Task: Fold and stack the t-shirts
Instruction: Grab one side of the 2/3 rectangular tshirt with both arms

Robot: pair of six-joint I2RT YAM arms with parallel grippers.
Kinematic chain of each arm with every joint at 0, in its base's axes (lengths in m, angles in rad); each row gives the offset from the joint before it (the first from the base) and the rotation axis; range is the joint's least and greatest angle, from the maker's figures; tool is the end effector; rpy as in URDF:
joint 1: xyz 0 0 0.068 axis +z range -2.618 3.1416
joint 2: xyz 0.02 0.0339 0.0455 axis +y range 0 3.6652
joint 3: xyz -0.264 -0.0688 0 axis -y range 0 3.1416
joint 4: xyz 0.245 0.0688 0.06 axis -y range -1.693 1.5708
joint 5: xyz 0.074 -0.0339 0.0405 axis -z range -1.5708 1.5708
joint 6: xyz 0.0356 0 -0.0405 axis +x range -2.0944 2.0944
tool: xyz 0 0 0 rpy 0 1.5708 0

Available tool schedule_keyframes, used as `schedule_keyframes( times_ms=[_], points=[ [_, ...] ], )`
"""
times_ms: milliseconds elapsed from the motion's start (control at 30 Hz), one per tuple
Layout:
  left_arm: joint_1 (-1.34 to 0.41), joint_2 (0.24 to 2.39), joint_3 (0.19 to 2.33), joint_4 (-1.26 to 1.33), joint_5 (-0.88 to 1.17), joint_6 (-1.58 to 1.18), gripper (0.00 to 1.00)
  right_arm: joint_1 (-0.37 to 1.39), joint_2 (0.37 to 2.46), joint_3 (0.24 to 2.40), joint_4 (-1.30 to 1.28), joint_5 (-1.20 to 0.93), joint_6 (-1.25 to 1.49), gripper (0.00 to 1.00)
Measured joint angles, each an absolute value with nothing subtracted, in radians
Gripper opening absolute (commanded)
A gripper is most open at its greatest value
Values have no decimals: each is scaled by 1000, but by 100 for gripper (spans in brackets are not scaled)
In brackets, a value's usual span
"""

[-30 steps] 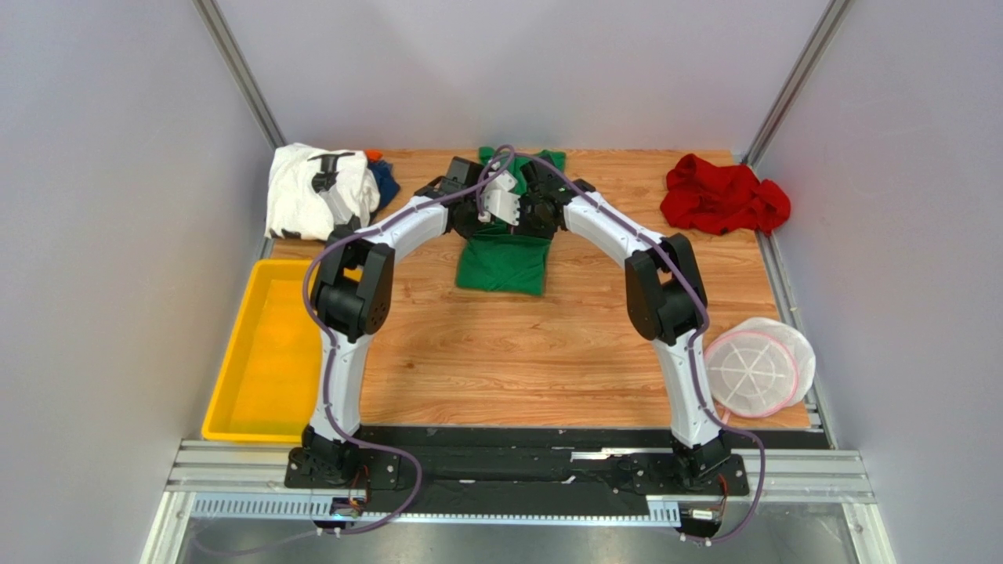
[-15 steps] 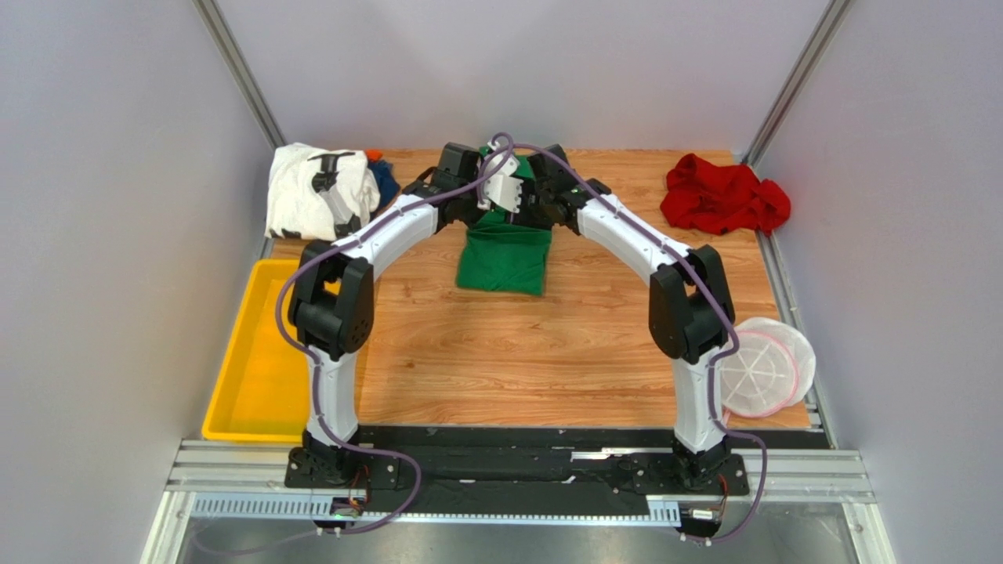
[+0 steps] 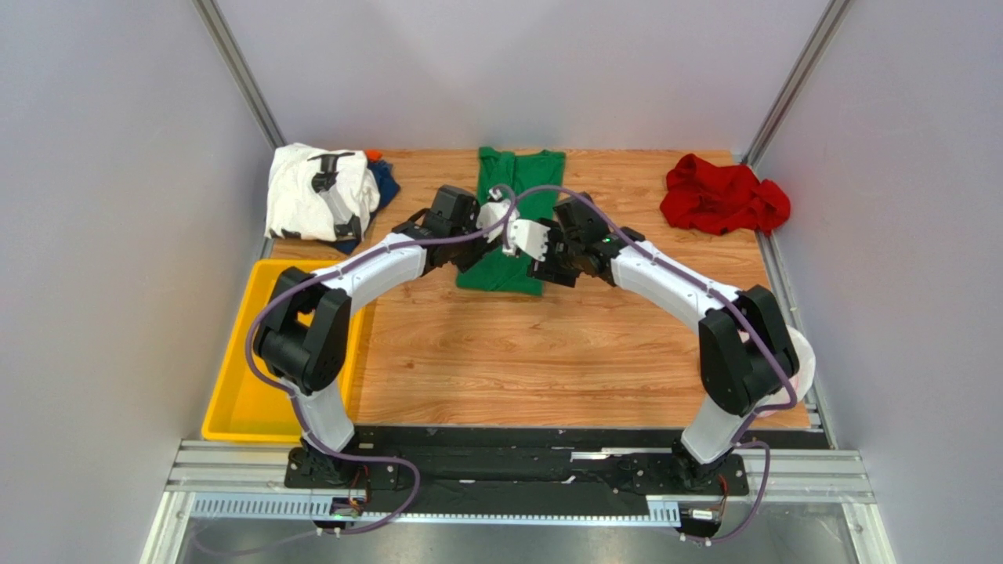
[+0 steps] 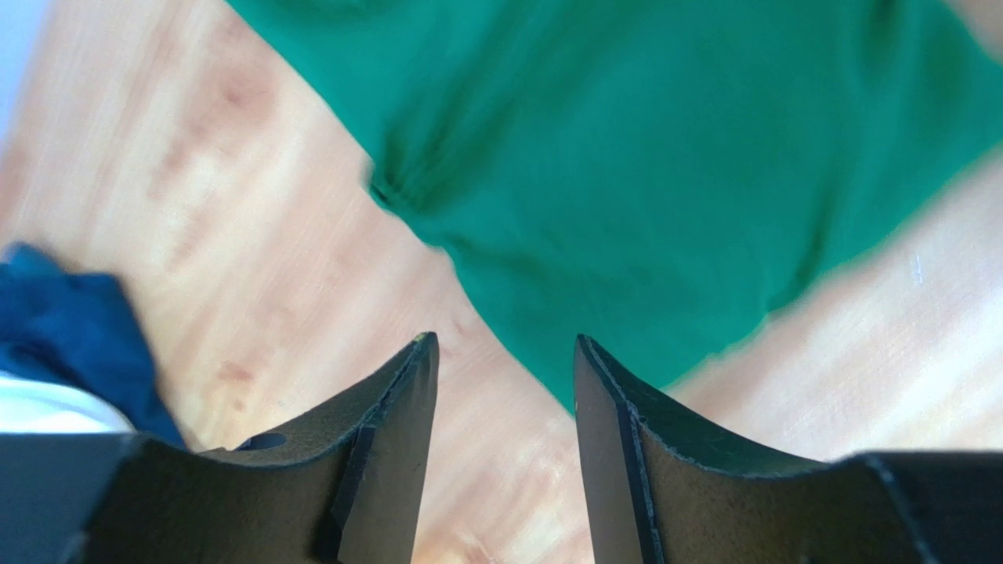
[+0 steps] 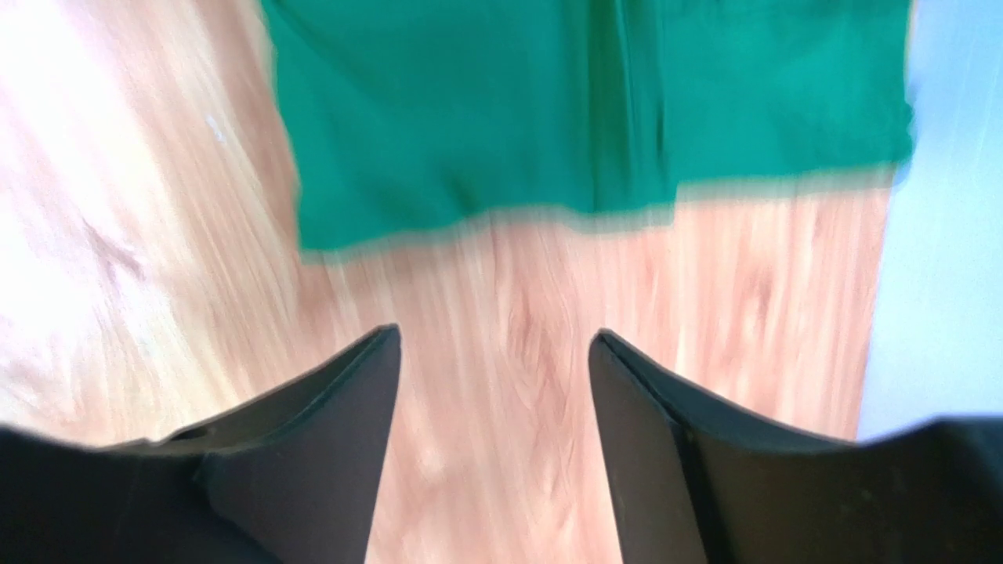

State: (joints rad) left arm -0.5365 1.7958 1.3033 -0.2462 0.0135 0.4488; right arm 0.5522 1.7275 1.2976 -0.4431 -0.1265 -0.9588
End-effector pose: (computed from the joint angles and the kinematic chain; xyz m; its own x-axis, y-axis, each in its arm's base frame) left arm 0.3472 -0.2070 0.2341 -0.2959 0.6808 -0.6701 0.7193 0.6204 0.3126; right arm 0.3204 0.2027 0.2429 0.1076 -0.8874 -0.4483 -0.8726 0.1318 -0.4704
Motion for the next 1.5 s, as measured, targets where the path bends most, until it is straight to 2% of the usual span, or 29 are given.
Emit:
schedule_keyframes(
  times_ms=[133,300,633,933,1500],
  points=[
    [-521,1723,1202,-310,90,510,55,484,1678,1201,-397,-21,-839,62],
    [-504,1690,1187,-325,181,533,55,421,1662,1142,-358,34,-750,61],
    [-425,1750,1214,-381,347,449,54,443,1662,1155,-389,-182,-556,59],
    [-357,1879,1359,-480,525,260,51,443,1733,1266,-502,-360,-373,58],
    [-286,1926,1363,-543,579,161,50,443,1830,1294,-535,-452,-281,57]
  ],
)
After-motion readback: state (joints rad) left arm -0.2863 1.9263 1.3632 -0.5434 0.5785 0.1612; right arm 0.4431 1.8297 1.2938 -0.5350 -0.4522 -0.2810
